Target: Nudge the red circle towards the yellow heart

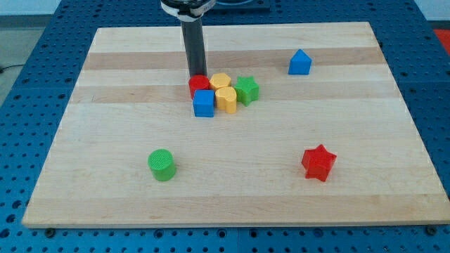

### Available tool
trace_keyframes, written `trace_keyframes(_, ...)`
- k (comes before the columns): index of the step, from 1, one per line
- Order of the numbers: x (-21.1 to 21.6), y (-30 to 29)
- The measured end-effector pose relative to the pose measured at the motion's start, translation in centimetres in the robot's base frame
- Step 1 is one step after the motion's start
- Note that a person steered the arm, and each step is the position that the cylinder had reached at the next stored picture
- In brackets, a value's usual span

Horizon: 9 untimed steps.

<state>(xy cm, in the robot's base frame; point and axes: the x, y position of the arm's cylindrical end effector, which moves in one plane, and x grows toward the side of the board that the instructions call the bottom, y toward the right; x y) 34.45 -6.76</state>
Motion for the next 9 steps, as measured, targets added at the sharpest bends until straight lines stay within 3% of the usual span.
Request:
trace_keyframes(2,1.1,-5.5)
trace_keyframes(9,3.3,-1.7)
